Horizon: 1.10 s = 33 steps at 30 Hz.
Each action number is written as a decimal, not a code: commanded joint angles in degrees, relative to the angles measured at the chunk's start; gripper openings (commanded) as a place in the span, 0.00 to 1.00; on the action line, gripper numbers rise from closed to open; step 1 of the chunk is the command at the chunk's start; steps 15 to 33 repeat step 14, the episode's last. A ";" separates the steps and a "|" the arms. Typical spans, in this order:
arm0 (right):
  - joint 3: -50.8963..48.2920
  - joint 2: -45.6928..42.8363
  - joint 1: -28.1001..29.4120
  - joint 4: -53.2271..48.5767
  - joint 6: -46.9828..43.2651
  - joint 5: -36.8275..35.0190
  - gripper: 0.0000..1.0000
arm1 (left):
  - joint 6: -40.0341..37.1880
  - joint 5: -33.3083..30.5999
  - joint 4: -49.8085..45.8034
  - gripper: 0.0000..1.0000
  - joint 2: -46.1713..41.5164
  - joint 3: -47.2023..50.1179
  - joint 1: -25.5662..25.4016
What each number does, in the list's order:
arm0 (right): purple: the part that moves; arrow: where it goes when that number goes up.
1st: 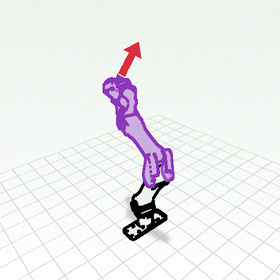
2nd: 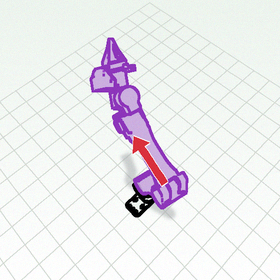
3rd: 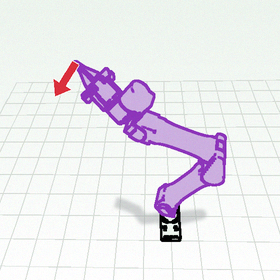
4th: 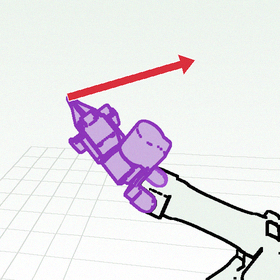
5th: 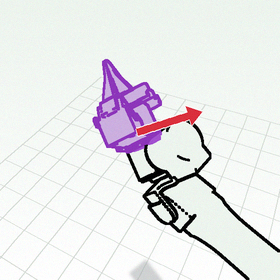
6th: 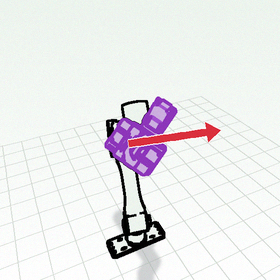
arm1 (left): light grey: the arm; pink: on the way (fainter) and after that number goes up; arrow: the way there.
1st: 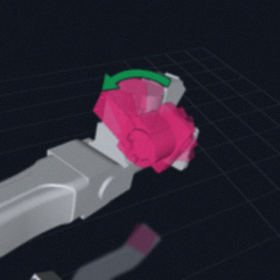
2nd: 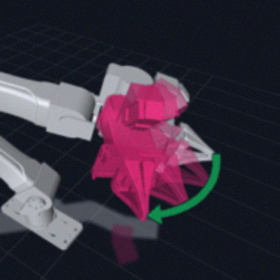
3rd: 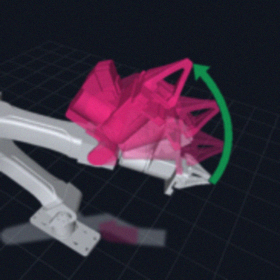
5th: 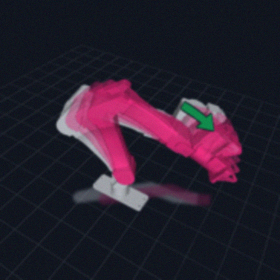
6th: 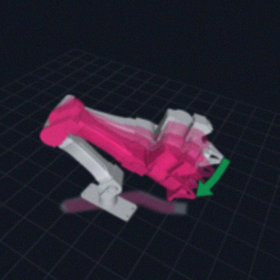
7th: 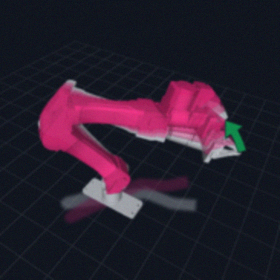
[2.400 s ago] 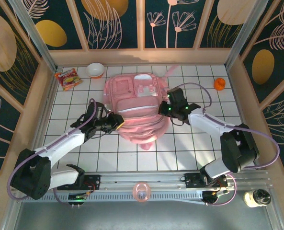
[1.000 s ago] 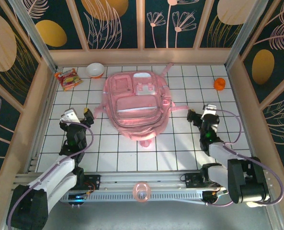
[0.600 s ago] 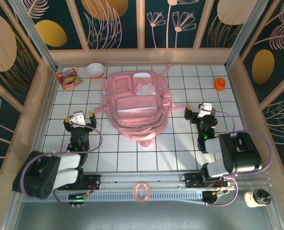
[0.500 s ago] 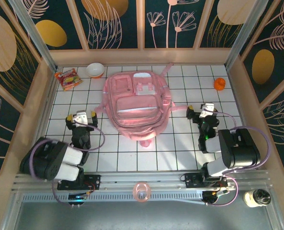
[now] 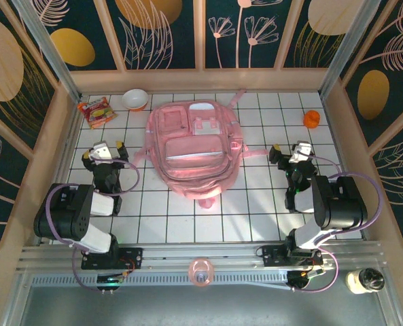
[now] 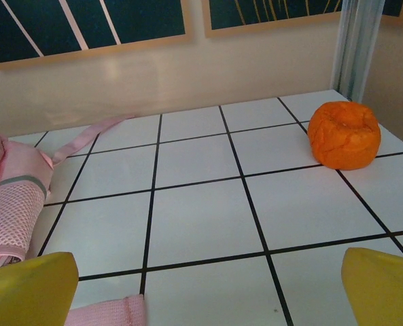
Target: Pack the student bag
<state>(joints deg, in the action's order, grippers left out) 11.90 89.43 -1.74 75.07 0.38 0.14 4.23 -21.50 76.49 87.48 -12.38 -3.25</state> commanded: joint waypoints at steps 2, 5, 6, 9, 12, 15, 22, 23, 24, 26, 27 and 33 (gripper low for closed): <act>0.67 0.18 -0.05 1.03 0.46 0.65 0.99 | 2.19 1.40 -1.42 0.99 -0.33 -0.16 0.52; 0.70 0.15 -0.10 1.00 0.51 0.66 0.99 | 2.10 1.40 -1.18 0.99 -0.38 -0.01 0.52; 0.67 0.21 -0.04 1.04 0.41 0.61 0.99 | 2.06 1.33 -0.74 0.99 -0.22 0.07 0.52; 0.73 0.27 -0.03 1.13 0.46 0.56 0.99 | 2.10 1.28 -0.82 0.99 -0.29 0.05 0.52; 0.68 0.30 -0.08 1.03 0.46 0.56 0.99 | 2.09 1.29 -0.90 0.99 -0.31 0.07 0.50; 0.68 0.28 -0.05 1.03 0.46 0.65 0.99 | 2.10 1.29 -0.89 0.99 -0.38 0.05 0.52; 0.68 0.28 -0.05 1.03 0.46 0.65 0.99 | 2.10 1.29 -0.89 0.99 -0.38 0.05 0.52; 0.68 0.28 -0.05 1.03 0.46 0.65 0.99 | 2.10 1.29 -0.89 0.99 -0.38 0.05 0.52; 0.68 0.28 -0.05 1.03 0.46 0.65 0.99 | 2.10 1.29 -0.89 0.99 -0.38 0.05 0.52; 0.68 0.28 -0.05 1.03 0.46 0.65 0.99 | 2.10 1.29 -0.89 0.99 -0.38 0.05 0.52; 0.68 0.28 -0.05 1.03 0.46 0.65 0.99 | 2.10 1.29 -0.89 0.99 -0.38 0.05 0.52; 0.68 0.28 -0.05 1.03 0.46 0.65 0.99 | 2.10 1.29 -0.89 0.99 -0.38 0.05 0.52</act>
